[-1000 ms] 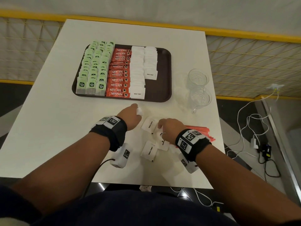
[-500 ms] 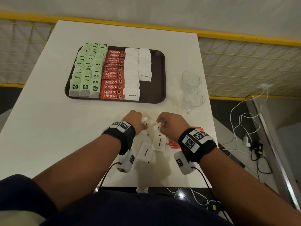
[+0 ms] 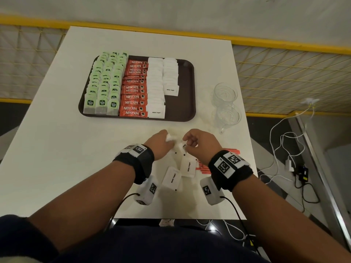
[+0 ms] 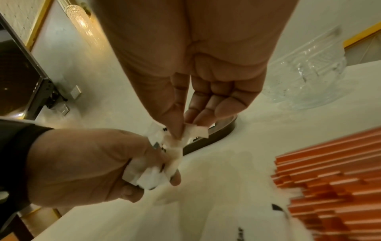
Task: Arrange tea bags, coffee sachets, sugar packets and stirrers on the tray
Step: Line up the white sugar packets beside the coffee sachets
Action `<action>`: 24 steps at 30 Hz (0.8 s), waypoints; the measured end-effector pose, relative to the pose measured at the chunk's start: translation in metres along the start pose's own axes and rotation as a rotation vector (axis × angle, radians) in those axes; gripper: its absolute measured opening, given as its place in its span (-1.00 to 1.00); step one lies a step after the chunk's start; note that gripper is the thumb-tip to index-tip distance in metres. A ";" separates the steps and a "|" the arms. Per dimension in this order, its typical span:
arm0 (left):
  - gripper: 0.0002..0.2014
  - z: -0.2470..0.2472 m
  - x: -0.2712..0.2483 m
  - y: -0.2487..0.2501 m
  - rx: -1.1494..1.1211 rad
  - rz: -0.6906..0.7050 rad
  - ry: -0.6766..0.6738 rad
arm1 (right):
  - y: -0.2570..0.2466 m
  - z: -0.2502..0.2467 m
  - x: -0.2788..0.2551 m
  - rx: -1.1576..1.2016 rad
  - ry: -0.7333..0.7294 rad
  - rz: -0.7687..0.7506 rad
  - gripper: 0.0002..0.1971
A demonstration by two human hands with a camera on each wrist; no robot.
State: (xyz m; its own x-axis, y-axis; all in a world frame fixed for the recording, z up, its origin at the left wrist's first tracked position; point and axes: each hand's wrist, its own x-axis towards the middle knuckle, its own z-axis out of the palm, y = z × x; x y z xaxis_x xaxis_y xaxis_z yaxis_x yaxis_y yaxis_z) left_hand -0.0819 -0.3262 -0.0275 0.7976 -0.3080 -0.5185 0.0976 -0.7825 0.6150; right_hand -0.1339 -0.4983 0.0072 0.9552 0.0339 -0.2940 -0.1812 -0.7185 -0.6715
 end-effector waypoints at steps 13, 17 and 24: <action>-0.72 -0.017 -0.026 0.012 -0.670 0.025 -0.241 | -0.017 0.013 0.007 0.103 -0.008 0.032 -0.89; -0.67 -0.013 -0.025 -0.001 -0.642 0.015 -0.237 | -0.007 0.005 0.006 0.040 -0.061 0.073 -0.93; -0.68 -0.012 -0.029 -0.010 -0.529 0.001 -0.170 | 0.006 0.011 -0.003 -0.545 -0.307 0.109 -0.48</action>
State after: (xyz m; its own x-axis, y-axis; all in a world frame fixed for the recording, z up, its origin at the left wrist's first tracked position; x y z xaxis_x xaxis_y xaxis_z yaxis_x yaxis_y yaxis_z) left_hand -0.0984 -0.3028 -0.0117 0.6950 -0.4260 -0.5792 0.4174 -0.4169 0.8075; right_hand -0.1403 -0.4950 -0.0039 0.8129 0.0801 -0.5769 -0.0511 -0.9769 -0.2077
